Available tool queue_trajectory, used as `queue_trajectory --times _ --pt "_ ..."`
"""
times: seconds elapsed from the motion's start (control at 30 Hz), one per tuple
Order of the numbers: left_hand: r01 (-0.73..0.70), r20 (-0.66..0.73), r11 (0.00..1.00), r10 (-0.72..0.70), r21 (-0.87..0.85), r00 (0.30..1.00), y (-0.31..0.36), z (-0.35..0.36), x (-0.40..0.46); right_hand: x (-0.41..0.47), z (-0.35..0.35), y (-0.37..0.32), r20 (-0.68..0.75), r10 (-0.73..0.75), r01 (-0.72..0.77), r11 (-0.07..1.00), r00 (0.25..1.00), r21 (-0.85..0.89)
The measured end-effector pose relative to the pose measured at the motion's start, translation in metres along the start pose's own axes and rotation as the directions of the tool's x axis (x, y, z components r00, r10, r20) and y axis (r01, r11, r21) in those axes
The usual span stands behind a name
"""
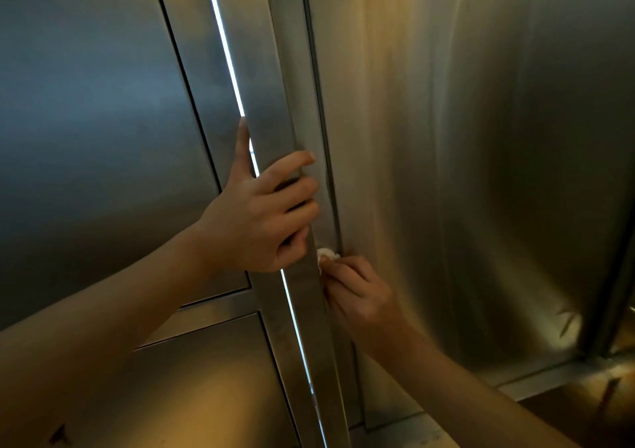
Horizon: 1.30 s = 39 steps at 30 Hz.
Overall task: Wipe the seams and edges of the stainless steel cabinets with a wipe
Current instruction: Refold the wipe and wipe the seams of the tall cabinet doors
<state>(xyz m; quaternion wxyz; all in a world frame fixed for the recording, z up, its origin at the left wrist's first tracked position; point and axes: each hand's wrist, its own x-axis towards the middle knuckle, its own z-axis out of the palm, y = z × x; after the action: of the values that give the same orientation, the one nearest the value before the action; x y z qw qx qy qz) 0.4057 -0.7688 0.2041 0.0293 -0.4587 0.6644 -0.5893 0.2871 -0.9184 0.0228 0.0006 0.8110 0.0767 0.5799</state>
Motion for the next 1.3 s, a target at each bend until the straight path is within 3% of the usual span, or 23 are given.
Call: queue_trajectory --times 0.3,0.43,0.63,0.9,1.03,1.3 --pt "0.092 0.029 0.994 -0.09 -0.058 0.996 0.027 0.006 -0.011 -0.039 -0.008 -0.009 0.253 -0.029 0.017 0.999 0.967 0.048" --pt "0.102 0.016 0.993 -0.101 -0.054 0.995 0.027 0.007 -0.013 0.018 -0.061 -0.01 0.029 -0.006 0.002 0.992 1.0 0.127" --pt "0.147 -0.001 0.987 -0.147 -0.065 0.989 0.034 0.011 -0.015 0.116 -0.1 0.019 -0.124 -0.141 0.134 0.989 0.982 -0.063" --pt "0.142 -0.008 0.988 -0.142 -0.068 0.99 0.034 0.011 -0.015 0.113 -0.075 0.036 0.099 -0.268 0.279 0.953 0.958 -0.115" --pt "0.146 -0.014 0.983 -0.149 -0.109 0.989 0.034 0.011 -0.016 0.06 -0.066 0.036 0.224 -0.227 0.26 0.957 0.948 -0.132" --pt "0.12 -0.004 0.987 -0.122 -0.109 0.993 0.036 0.014 -0.02 -0.017 -0.05 0.013 0.316 -0.107 0.156 0.978 0.943 -0.135"
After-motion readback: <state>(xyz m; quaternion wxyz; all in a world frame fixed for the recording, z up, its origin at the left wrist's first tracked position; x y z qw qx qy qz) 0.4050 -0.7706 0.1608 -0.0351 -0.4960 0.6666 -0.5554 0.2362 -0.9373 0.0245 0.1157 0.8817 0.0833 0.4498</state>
